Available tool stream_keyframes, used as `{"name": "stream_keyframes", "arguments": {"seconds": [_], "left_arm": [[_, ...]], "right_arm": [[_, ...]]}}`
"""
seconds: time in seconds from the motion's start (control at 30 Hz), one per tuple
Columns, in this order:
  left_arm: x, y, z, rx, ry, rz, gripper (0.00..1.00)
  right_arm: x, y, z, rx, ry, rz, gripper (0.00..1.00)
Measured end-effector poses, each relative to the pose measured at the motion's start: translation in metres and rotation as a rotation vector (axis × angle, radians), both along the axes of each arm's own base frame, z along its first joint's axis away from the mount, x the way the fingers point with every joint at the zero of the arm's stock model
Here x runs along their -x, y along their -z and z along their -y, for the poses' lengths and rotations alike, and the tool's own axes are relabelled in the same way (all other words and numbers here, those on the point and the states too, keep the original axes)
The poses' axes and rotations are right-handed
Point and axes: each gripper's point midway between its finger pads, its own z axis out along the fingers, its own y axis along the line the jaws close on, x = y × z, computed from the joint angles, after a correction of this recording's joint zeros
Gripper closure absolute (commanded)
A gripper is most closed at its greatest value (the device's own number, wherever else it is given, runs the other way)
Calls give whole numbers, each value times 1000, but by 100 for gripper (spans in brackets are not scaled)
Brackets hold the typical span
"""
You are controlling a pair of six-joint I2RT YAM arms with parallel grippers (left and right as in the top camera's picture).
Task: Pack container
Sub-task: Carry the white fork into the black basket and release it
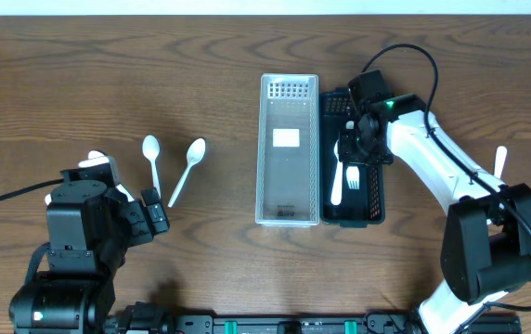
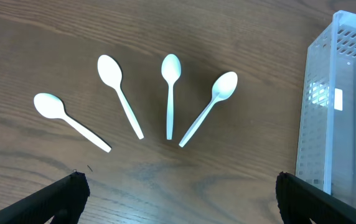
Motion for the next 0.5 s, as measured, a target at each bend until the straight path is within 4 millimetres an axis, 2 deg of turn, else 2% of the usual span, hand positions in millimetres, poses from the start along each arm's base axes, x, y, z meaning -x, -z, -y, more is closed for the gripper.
{"name": "stream_keyframes", "arguments": {"seconds": [0.17,0.27,0.33,0.37,0.47,0.5], "left_arm": [[0,0,0,0,0,0,2],[0,0,0,0,0,0,2],[0,0,0,0,0,0,2],[0,0,0,0,0,0,2],[0,0,0,0,0,0,2],[0,0,0,0,0,0,2]], "right_arm": [[0,-3,0,5,-10,0,64],[-6,-23,2,8,-16,22,61],[-13,-48,8,16,-5,62,53],[-20,-67,15,22,11,105,50],[-34,-126,56,45,108,231,41],[-36,-146,79,52,160,282,38]]}}
